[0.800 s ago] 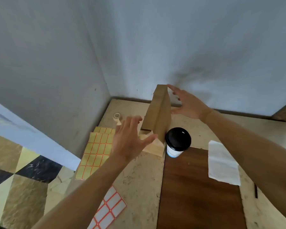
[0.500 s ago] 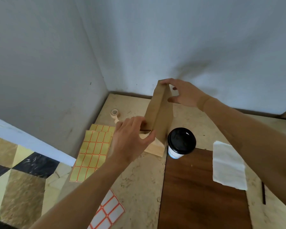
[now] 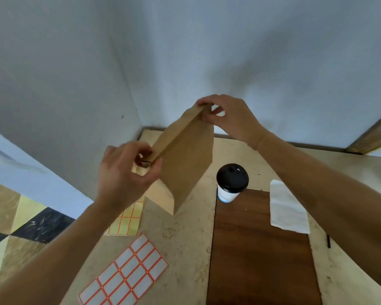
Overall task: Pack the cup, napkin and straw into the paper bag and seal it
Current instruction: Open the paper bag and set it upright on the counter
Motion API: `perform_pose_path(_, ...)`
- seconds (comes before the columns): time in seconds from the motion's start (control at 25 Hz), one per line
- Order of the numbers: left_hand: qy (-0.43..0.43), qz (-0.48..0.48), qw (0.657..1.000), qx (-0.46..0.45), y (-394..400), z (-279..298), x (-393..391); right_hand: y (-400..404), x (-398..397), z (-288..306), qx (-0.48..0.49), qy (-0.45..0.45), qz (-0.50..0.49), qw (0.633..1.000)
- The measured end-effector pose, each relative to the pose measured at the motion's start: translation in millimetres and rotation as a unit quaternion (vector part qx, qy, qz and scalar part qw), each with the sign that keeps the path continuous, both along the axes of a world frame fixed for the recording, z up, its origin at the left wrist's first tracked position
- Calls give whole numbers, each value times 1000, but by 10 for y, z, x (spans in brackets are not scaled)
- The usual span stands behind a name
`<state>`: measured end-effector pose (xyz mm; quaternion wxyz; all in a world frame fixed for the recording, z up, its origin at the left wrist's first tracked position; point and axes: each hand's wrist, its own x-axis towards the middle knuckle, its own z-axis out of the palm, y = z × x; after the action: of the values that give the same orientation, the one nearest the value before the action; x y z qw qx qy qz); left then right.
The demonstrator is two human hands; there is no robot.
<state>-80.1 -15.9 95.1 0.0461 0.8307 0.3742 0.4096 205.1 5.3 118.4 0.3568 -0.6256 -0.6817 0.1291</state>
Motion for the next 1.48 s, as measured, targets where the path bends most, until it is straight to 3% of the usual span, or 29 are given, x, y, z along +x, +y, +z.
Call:
perform_pose_path(0.28, -51, -50, 995, -68, -583, 367, -526, -1319, -303, 319, 106, -137, -84, 981)
perform_pose_path(0.6, 24, -208, 967, -143, -1351, -84, -124, -3293, -225, -141, 92, -199, -197, 956)
perform_pose_path(0.76, 68, -244, 951, -177, -1654, -414, 8, -4001, -276, -574, 49, -224, -229, 946)
perform_pose_path(0.96, 95, -240, 944, -204, -1842, -720, -14, -4296, -376, -904, -4, -211, -226, 951)
perform_pose_path(1.12, 88, -226, 947, -209, -1886, -791, -66, -4329, -437, -859, -36, -209, -214, 953)
perform_pose_path(1.28, 113, -231, 943, -210, -1909, -746, -61, -4240, -478, -766, -115, -209, -263, 935)
perform_pose_path(1.48, 180, -230, 923, -251, -1881, -646, 94, -3896, -460, -588, -232, -175, -143, 946)
